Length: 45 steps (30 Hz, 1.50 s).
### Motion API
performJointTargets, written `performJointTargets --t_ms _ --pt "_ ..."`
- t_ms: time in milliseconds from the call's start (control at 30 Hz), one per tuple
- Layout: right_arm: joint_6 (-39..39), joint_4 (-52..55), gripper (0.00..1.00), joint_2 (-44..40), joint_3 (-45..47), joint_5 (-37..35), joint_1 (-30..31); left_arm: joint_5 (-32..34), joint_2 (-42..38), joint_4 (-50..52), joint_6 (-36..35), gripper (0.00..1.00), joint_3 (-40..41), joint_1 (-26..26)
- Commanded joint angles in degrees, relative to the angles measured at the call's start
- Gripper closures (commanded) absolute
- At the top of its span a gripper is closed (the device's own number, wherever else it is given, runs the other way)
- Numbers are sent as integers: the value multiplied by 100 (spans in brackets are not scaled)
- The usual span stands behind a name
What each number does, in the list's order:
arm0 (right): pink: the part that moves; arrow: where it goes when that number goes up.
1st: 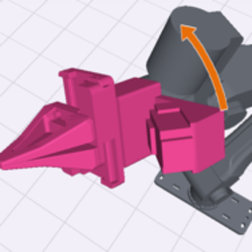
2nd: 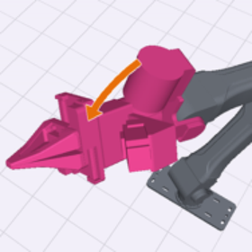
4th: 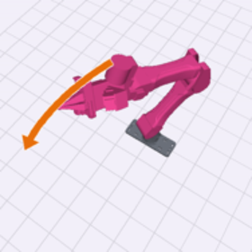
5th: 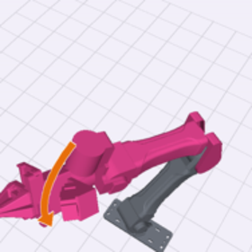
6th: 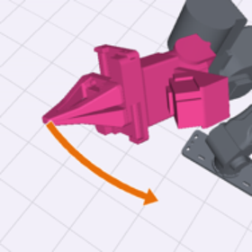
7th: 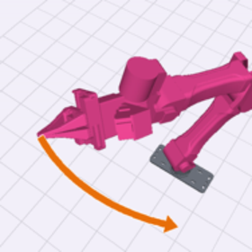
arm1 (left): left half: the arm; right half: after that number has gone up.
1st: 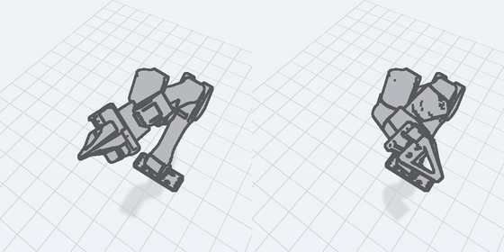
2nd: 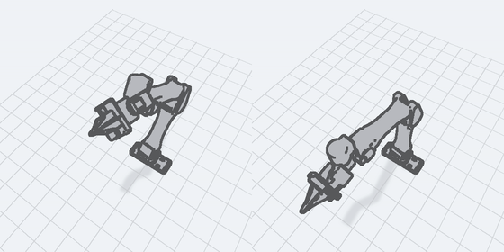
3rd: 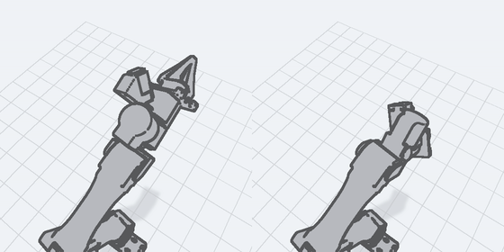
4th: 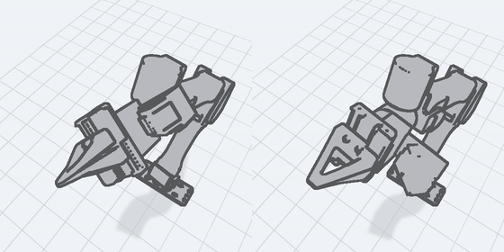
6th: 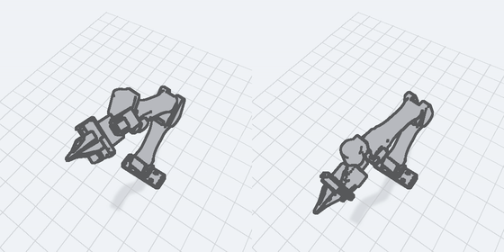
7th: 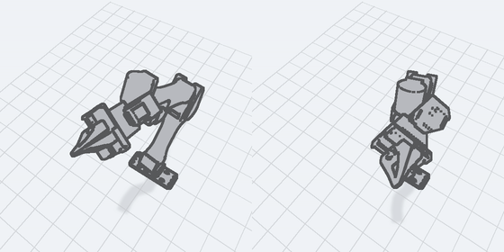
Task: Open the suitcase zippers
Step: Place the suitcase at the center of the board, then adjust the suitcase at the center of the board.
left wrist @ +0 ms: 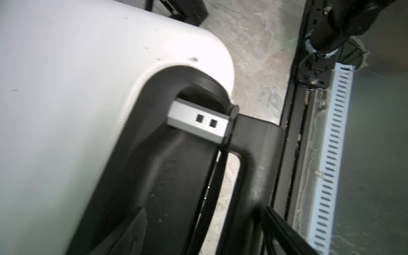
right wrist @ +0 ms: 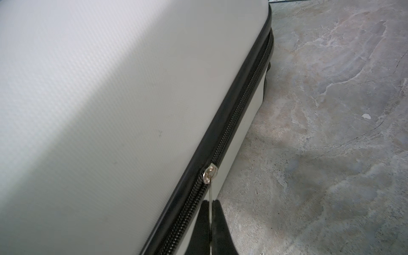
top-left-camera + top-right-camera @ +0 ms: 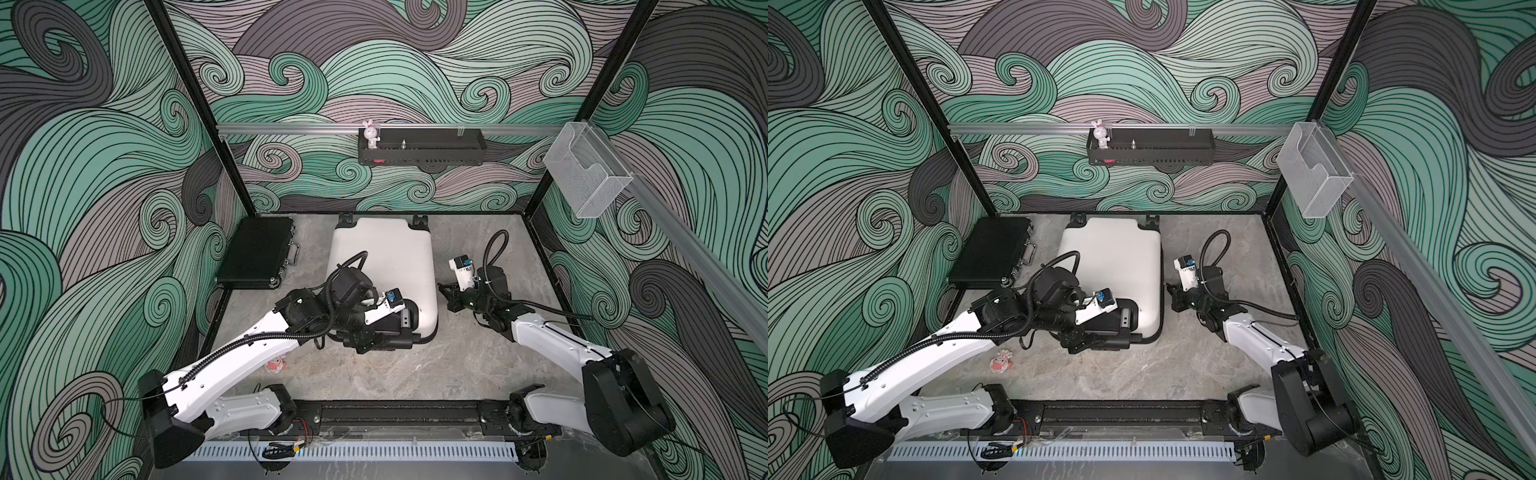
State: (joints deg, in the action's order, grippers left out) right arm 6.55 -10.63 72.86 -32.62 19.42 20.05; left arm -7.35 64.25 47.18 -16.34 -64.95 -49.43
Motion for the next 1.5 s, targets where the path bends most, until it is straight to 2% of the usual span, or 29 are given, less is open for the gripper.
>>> performJointTargets --t_ms 0,100,167,267,367,500,833,1100,1300,1467 --pt "-116 -63 100 -259 113 167 60 1134 -97 -244 815 10 -309 141" --pt "-127 -38 100 -359 159 169 113 1736 -47 -216 1361 2 -457 422" --pt "-151 -1 100 -419 168 167 164 1797 70 -82 1856 1 -607 846" --pt "-225 82 100 -490 185 127 281 1291 314 125 2587 1 -810 1786" --pt "-311 182 100 -593 220 84 426 779 591 113 2982 1 -913 2519" --pt "-303 276 100 -783 334 24 677 56 1024 -157 3229 2 -940 3053" --pt "-258 571 100 -1380 681 -316 1493 -1121 2275 -467 3130 10 -1281 3167" --pt "-175 813 100 -1690 762 -700 2251 -1438 3100 -436 3072 13 -1858 3109" --pt "-123 581 100 -1603 766 -1071 2984 -1398 3561 -290 3033 15 -2373 3036" --pt "7 518 100 -1506 748 -1378 3262 -642 3211 376 3035 15 -2669 3151"
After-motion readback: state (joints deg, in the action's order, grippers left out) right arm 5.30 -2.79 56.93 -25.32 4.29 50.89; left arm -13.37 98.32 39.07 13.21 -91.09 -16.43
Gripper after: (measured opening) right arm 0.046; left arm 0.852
